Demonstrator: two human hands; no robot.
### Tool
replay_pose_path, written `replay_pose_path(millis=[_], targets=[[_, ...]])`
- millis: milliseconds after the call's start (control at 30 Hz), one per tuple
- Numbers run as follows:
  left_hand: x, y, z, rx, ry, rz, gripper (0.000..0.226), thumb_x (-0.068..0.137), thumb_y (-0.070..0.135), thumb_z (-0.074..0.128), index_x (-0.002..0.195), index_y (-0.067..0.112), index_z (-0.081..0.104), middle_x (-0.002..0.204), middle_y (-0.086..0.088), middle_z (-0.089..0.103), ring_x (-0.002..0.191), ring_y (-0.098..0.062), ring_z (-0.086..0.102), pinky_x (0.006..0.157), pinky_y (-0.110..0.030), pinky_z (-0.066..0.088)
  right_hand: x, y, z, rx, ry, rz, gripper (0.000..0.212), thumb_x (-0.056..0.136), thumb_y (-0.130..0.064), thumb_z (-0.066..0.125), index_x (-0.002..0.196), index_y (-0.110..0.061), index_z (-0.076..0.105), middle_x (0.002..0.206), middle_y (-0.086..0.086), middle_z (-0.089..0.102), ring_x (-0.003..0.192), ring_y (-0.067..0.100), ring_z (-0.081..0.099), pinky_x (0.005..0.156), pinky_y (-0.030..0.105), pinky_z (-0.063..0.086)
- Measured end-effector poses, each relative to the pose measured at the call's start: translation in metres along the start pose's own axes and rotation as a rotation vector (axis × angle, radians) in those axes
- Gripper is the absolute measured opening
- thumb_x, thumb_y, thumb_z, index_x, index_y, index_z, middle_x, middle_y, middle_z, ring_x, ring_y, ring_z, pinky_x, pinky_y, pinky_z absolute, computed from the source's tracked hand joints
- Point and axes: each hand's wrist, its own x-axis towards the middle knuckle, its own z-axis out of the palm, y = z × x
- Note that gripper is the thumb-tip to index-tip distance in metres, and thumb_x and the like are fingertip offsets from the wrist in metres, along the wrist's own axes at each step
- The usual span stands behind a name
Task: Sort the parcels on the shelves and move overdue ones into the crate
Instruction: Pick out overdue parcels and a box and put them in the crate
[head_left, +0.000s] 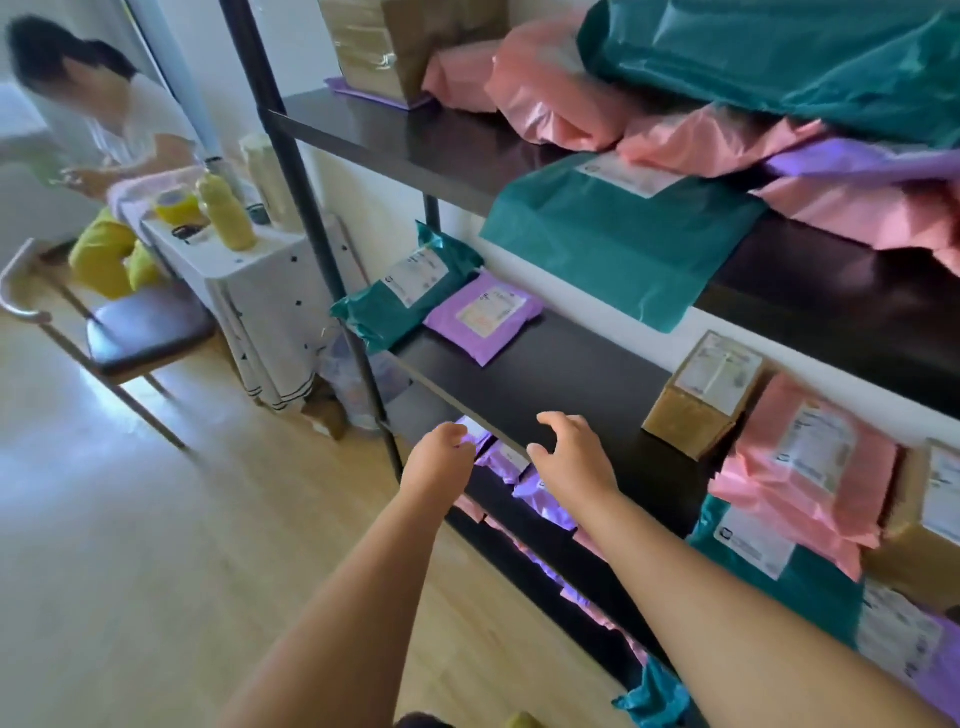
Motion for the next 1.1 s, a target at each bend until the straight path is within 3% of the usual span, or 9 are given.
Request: replay_pose_path(millis=[133,267,333,400,467,567,767,933,1100], targets=[[0.037,-0.005,-0.024,-0.008,0.007,0.003,0.037,0.098,0.017,0.049,0.135,0.012,0.054,0.132,-0.006,0.059,0.122,-0.025,0.056,0.096,-0.028,0.044,0.032,-0.021,0.018,-0.002,-0.022,0.009,0.044,0.097,-0.022,0.057,0.140,-0.018,0.049,0.141,0.003,0.047,0.126,0.018,0.049,0.091,0.027,0.045],[0.094,-0.005,-0.048,0.128,-0.050,0.043,0.013,0.096,0.014,0.046,0.102,0.023,0.053,0.099,0.001,0.052,0.105,-0.026,0.061,0.084,-0.030,0.047,0.072,-0.044,0.033,0.008,0.009,0.052,0.043,0.097,-0.022,0.057,0.139,-0.018,0.050,0.140,0.003,0.047,0.125,0.019,0.049,0.092,0.027,0.044],[0.123,-0.006,-0.059,0.166,-0.123,0.056,0.016,0.095,0.011,0.046,0.098,0.025,0.054,0.098,0.000,0.056,0.100,-0.027,0.062,0.082,-0.030,0.050,0.091,-0.057,0.040,0.021,0.050,0.088,0.043,0.097,-0.022,0.057,0.139,-0.018,0.050,0.140,0.003,0.048,0.125,0.019,0.051,0.095,0.030,0.046],[0.145,-0.005,-0.071,0.194,-0.164,0.108,0.025,0.095,0.012,0.048,0.116,0.021,0.059,0.115,-0.006,0.063,0.109,-0.028,0.062,0.092,-0.035,0.052,0.103,-0.069,0.047,0.044,0.070,0.142,0.043,0.097,-0.022,0.058,0.139,-0.018,0.050,0.139,0.004,0.049,0.123,0.019,0.053,0.094,0.031,0.048],[0.169,0.000,-0.089,0.184,-0.139,0.109,0.035,0.096,0.017,0.047,0.130,0.016,0.056,0.125,-0.004,0.061,0.113,-0.025,0.060,0.095,-0.031,0.050,0.118,-0.084,0.058,0.057,0.083,0.187,0.043,0.097,-0.023,0.058,0.139,-0.018,0.050,0.138,0.004,0.050,0.122,0.020,0.054,0.094,0.031,0.050],[0.201,0.002,-0.107,0.262,-0.159,0.158,0.033,0.096,0.018,0.045,0.126,0.015,0.059,0.125,-0.004,0.061,0.110,-0.024,0.058,0.087,-0.029,0.045,0.134,-0.104,0.073,0.076,0.111,0.263,0.043,0.097,-0.022,0.058,0.139,-0.019,0.050,0.138,0.004,0.050,0.122,0.020,0.054,0.093,0.030,0.049],[0.256,0.010,-0.115,0.328,-0.225,0.243,0.041,0.096,0.021,0.048,0.137,0.017,0.053,0.136,-0.005,0.056,0.121,-0.024,0.054,0.095,-0.031,0.043,0.158,-0.122,0.091,0.113,0.153,0.422,0.046,0.096,-0.023,0.060,0.141,-0.019,0.048,0.138,0.005,0.050,0.118,0.020,0.057,0.087,0.029,0.049],[0.281,0.023,-0.111,0.326,-0.260,0.259,0.044,0.099,0.020,0.046,0.142,0.017,0.047,0.141,-0.007,0.051,0.125,-0.027,0.051,0.098,-0.031,0.042,0.185,-0.120,0.088,0.242,0.154,0.550,0.047,0.097,-0.027,0.059,0.141,-0.020,0.044,0.135,0.003,0.053,0.105,0.015,0.056,0.063,0.020,0.038],[0.302,0.039,-0.106,0.355,-0.323,0.246,0.035,0.101,0.014,0.043,0.136,0.014,0.046,0.136,-0.010,0.051,0.122,-0.029,0.050,0.092,-0.032,0.041,0.217,-0.109,0.082,0.404,0.127,0.601,0.049,0.095,-0.018,0.058,0.141,-0.018,0.041,0.127,0.004,0.058,0.106,0.020,0.058,0.083,0.033,0.050]])
